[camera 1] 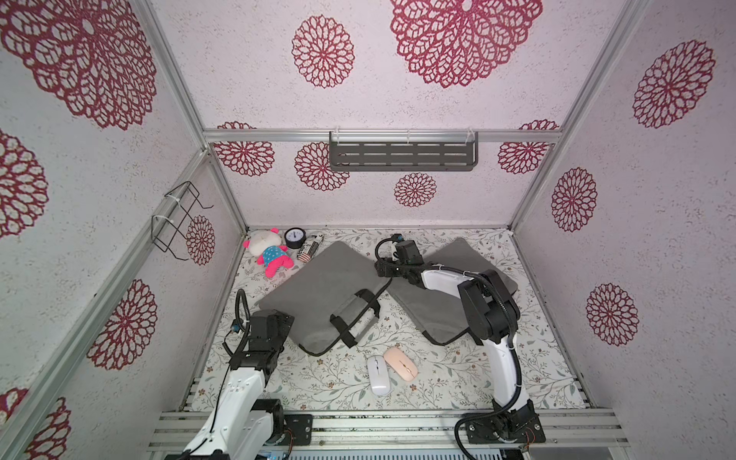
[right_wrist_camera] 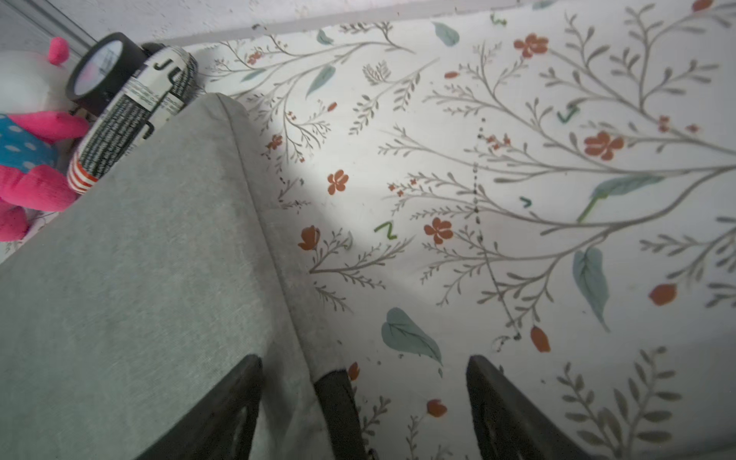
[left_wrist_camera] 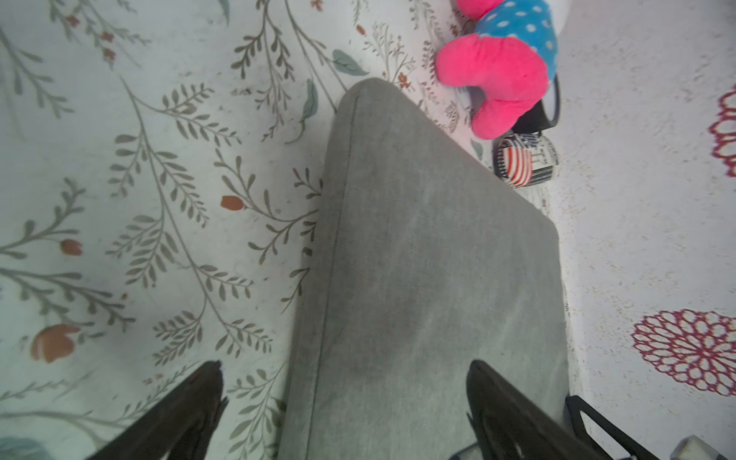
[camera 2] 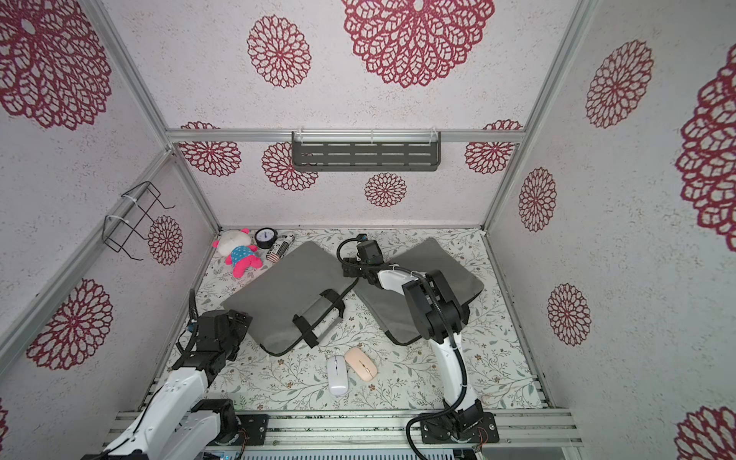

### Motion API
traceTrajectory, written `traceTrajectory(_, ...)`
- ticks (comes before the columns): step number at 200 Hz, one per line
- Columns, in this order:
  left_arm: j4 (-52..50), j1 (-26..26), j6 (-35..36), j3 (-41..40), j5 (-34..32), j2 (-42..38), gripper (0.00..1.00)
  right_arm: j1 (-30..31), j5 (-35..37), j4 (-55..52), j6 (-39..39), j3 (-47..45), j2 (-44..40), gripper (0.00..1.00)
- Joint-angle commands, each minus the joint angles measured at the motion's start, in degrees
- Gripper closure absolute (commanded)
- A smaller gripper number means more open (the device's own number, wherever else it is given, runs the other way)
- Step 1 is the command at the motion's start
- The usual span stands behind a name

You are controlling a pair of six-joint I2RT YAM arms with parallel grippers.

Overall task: Put the mouse into the laptop bag
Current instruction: Adjust the zippered laptop bag at the center of the board.

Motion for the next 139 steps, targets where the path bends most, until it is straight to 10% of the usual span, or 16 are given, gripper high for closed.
traceTrajectory(1, 2.4, 0.4, -1.7, 0.0, 0.8, 3.9, 0.02, 1.6, -0.4, -2.5, -0.3, 2.6, -0.4, 0.35)
traceTrajectory(70, 9.7, 1.1, 8.0, 8.6, 6.6, 22.7, 0.02, 4.2, -1.1, 4.9, 3.6, -10.5, -7.2, 0.87)
traceTrajectory(139, 11.0, 3.1, 14.8, 18.7, 6.8, 34.4, 0.02, 8.6, 0.5, 17.4, 8.5, -30.9, -19.1, 1.0)
